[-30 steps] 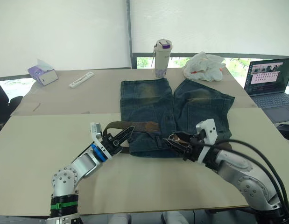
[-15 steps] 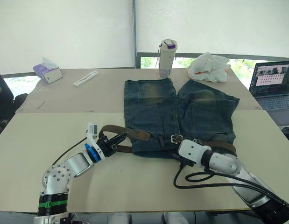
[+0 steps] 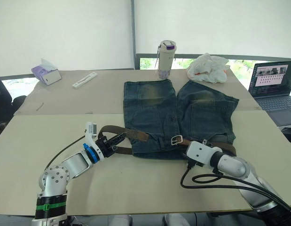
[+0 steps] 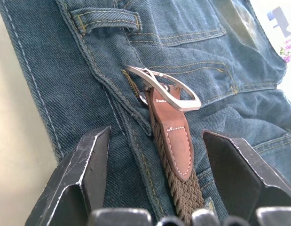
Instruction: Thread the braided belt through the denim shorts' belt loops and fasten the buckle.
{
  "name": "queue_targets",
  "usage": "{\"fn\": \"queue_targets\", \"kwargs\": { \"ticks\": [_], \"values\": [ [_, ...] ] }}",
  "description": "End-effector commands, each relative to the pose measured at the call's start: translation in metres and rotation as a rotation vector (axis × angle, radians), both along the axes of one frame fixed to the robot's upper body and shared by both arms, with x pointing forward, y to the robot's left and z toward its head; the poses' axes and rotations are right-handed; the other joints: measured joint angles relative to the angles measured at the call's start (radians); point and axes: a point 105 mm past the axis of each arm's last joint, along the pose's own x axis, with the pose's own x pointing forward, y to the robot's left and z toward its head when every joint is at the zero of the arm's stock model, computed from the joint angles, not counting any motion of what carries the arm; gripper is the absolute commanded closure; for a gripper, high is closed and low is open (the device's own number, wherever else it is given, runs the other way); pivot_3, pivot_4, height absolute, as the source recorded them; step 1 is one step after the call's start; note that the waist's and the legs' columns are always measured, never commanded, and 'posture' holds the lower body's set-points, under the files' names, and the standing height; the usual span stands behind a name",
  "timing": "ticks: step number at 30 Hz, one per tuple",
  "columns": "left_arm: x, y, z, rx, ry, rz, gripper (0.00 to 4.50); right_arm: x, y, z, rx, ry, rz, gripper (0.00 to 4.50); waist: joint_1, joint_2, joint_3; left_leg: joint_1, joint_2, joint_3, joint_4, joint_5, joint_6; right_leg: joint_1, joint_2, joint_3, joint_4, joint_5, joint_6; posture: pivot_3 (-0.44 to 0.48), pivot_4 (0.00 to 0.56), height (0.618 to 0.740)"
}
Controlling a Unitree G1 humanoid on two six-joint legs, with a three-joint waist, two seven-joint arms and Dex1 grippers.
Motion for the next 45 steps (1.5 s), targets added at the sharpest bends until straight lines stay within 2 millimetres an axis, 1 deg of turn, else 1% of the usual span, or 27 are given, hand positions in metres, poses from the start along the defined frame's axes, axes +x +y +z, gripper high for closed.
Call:
{"fn": "queue_targets", "kwargs": {
  "ticks": [1,6,8,9,12,20,23,25,27,30,31,34,35,36,39,40,42,45],
  "values": [
    [0.002,0.002,0.007,-0.006,-0.04,0.006,4.5,-0.001,-0.001,-0.006,0.03,0.056,-0.047,1.88,0.0,0.0,0.0,0.0,0.0,0.0,0.0,0.0,0.0,0.0,0.0,0.0,0.0,0.0,0.0,0.0,0.15,0.74],
    [0.002,0.003,0.007,-0.01,-0.043,0.009,4.5,0.002,0.006,-0.011,0.105,0.12,-0.1,3.64,-0.002,-0.001,0.0,0.003,0.001,0.0,0.0,0.0,0.0,0.003,0.0,0.0,0.0,0.0,0.0,0.0,0.15,0.74],
    [0.002,0.003,0.007,-0.014,-0.047,0.011,4.5,0.004,0.006,-0.012,0.103,0.127,-0.109,4.26,-0.003,-0.001,0.0,0.005,0.001,0.0,-0.001,0.0,0.0,0.004,0.0,0.0,0.0,0.0,0.0,0.0,0.15,0.74],
    [0.002,0.004,0.008,-0.017,-0.048,0.013,4.5,0.005,0.009,-0.011,0.109,0.116,-0.099,4.39,-0.003,-0.001,0.0,0.005,0.001,0.0,-0.001,0.0,0.0,0.005,0.001,0.0,0.0,0.0,0.0,0.0,0.15,0.74],
    [0.002,0.005,0.007,-0.016,-0.052,0.016,4.5,0.01,0.019,-0.006,0.16,0.107,-0.093,4.39,-0.007,-0.003,0.0,0.007,0.002,0.0,-0.001,0.0,0.0,0.007,0.001,0.0,-0.001,0.0,0.0,0.0,0.15,0.74],
    [0.003,0.006,0.008,-0.02,-0.061,0.025,4.5,0.017,0.05,-0.011,0.205,0.156,-0.045,4.39,-0.027,-0.003,0.0,0.008,0.003,0.0,-0.002,0.0,0.0,0.007,0.002,0.0,-0.001,0.0,0.0,0.0,0.15,0.74],
    [0.004,0.008,0.008,-0.019,-0.063,0.027,4.5,0.018,0.063,-0.011,0.236,0.183,-0.027,4.39,-0.031,-0.003,0.0,0.008,0.003,-0.001,-0.002,0.0,0.0,0.007,0.003,0.0,0.0,0.0,-0.001,0.0,0.15,0.74],
    [0.004,0.009,0.007,-0.016,-0.063,0.03,4.5,0.018,0.068,-0.011,0.243,0.188,-0.021,4.39,-0.031,-0.003,0.0,0.008,0.003,-0.001,-0.002,0.0,0.0,0.007,0.003,0.0,0.0,0.0,-0.001,0.0,0.15,0.74],
    [0.005,0.011,0.007,-0.014,-0.063,0.041,4.5,0.019,0.067,-0.01,0.239,0.178,-0.028,4.39,-0.03,-0.003,0.0,0.008,0.003,-0.001,-0.002,0.0,0.0,0.007,0.003,0.0,0.0,0.0,-0.001,0.0,0.15,0.74],
    [0.006,0.015,0.007,-0.025,-0.055,0.067,4.5,0.021,0.056,0.001,0.228,0.124,-0.027,4.39,-0.028,-0.003,0.0,0.008,0.003,-0.001,-0.002,0.0,0.0,0.007,0.002,0.0,0.0,0.0,-0.001,0.0,0.15,0.74],
    [0.005,0.015,0.007,-0.026,-0.055,0.068,4.5,0.02,0.055,0.005,0.235,0.118,-0.014,4.39,-0.027,-0.003,0.0,0.008,0.002,-0.001,-0.002,0.0,0.0,0.007,0.002,0.0,0.0,0.0,-0.001,0.0,0.15,0.74],
    [0.005,0.017,0.005,-0.027,-0.035,0.094,4.5,0.003,0.054,0.021,0.335,0.169,0.054,3.58,-0.02,-0.002,0.0,0.007,0.002,-0.002,-0.002,0.0,-0.001,0.007,0.001,0.0,-0.001,0.0,-0.001,0.0,0.15,0.74],
    [0.005,0.018,0.004,-0.028,-0.028,0.102,4.5,-0.001,0.054,0.027,0.352,0.162,0.077,3.26,-0.017,-0.002,0.0,0.006,0.002,-0.002,-0.002,0.0,-0.001,0.006,0.001,-0.001,-0.001,0.0,-0.001,0.0,0.15,0.74],
    [0.005,0.018,0.002,-0.024,-0.014,0.116,4.5,-0.001,0.052,0.037,0.399,0.127,0.072,2.89,-0.014,-0.002,0.001,0.006,0.001,-0.002,-0.002,0.0,-0.001,0.006,0.0,-0.001,-0.001,0.0,-0.001,0.0,0.15,0.74],
    [0.004,0.014,-0.001,-0.005,0.008,0.125,4.5,-0.013,0.053,0.061,0.523,0.099,0.133,1.88,-0.009,-0.003,0.001,0.006,0.001,-0.002,-0.002,0.0,-0.001,0.006,0.0,0.0,-0.001,0.0,0.0,0.0,0.15,0.74],
    [0.005,0.013,-0.003,0.011,0.015,0.135,4.5,-0.016,0.051,0.065,0.56,0.104,0.139,1.51,-0.007,-0.003,0.001,0.006,0.001,-0.001,-0.002,0.0,-0.001,0.006,0.0,0.0,-0.001,0.0,0.0,0.0,0.15,0.74],
    [0.009,0.01,-0.006,0.041,0.036,0.161,4.5,-0.02,0.045,0.065,0.589,0.117,0.134,0.86,-0.004,-0.003,0.001,0.006,0.002,-0.002,-0.002,-0.001,-0.001,0.006,0.0,-0.001,-0.001,0.0,0.0,0.0,0.15,0.74],
    [0.012,0.006,-0.009,0.078,0.057,0.175,4.5,-0.023,0.039,0.06,0.592,0.13,0.128,0.86,0.0,-0.003,0.001,0.006,0.001,-0.002,-0.002,-0.001,-0.001,0.007,-0.001,-0.001,-0.002,0.0,0.0,0.0,0.15,0.74]
  ]
}}
